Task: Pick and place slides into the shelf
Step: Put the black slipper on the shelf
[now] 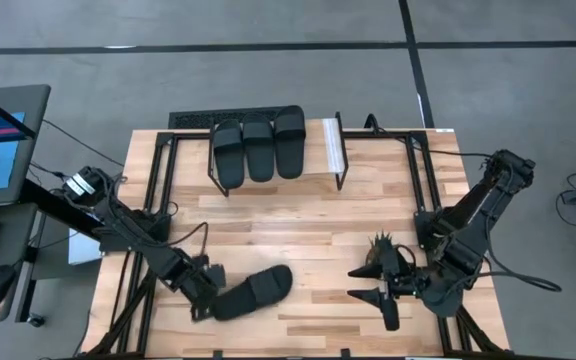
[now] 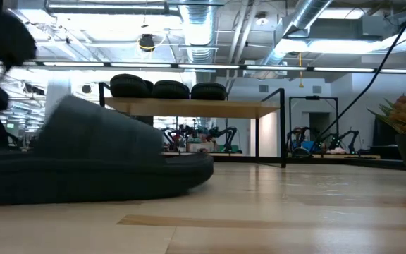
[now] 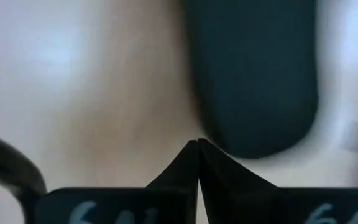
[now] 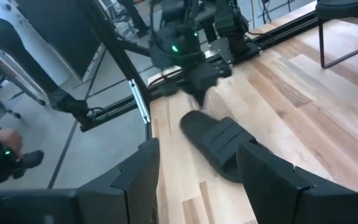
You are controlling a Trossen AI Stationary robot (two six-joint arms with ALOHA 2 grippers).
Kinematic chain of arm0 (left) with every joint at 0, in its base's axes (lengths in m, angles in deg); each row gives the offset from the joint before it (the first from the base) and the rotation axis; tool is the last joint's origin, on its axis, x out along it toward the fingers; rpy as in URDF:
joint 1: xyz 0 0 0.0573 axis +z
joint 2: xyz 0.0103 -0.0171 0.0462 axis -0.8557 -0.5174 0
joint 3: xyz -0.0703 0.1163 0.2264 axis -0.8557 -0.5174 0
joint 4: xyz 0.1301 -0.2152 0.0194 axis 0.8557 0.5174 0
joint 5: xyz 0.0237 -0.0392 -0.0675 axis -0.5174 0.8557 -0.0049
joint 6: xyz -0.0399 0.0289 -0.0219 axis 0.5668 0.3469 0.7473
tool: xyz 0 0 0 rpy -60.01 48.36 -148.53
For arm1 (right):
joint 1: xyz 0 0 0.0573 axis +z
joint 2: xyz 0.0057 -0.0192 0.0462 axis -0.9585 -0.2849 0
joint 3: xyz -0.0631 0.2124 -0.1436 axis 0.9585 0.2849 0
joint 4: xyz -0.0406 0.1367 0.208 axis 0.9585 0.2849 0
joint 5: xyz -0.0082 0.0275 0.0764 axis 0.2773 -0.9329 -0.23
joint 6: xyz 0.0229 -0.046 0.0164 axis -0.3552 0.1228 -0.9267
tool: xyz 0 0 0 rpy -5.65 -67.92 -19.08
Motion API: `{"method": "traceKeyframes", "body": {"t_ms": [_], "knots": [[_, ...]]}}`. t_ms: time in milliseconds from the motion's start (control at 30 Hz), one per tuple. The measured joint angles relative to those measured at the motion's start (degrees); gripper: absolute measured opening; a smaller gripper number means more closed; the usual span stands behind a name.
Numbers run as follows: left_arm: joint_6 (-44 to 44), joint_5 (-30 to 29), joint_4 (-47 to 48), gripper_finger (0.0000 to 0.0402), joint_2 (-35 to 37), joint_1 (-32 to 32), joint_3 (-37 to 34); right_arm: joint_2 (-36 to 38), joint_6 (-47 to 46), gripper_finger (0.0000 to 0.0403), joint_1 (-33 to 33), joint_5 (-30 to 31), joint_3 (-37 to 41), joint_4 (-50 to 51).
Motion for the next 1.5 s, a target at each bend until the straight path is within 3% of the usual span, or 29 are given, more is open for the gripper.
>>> {"method": "traceKeyframes", "body": {"t_ms": [133,500,733,900,967,1167,1500], "knots": [[0.2,1.7,-6.0,0.0,-0.6,-1.3,2.1,0.0,0.0,0.0205,0.3,0.4,0.0,0.0],[3.4,-11.9,-18.4,0.0,-2.6,-2.9,4.8,0.0,0.8,0.0205,0.6,1.7,0.0,0.0],[-7.6,-23.6,-14.9,0.0,-2.8,-2.5,6.0,0.0,0.9,0.0205,0.7,1.8,0.0,0.2],[-10.2,-25.5,-14.2,0.0,-2.8,-2.2,6.2,0.0,0.9,0.0205,1.4,2.1,0.0,0.2],[-10.5,-23.4,-14.0,0.0004,-2.8,-1.8,6.2,0.0,0.9,0.0205,2.1,2.9,0.0,0.2],[-13.1,-18.5,-12.2,0.0046,-2.8,-1.1,6.2,0.0,0.5,0.0205,4.7,7.1,0.0,0.3],[-11.9,-27.9,-6.8,0.014,-2.8,-0.5,6.2,0.0,-0.7,0.0205,7.4,10.6,0.0,0.3]]}}
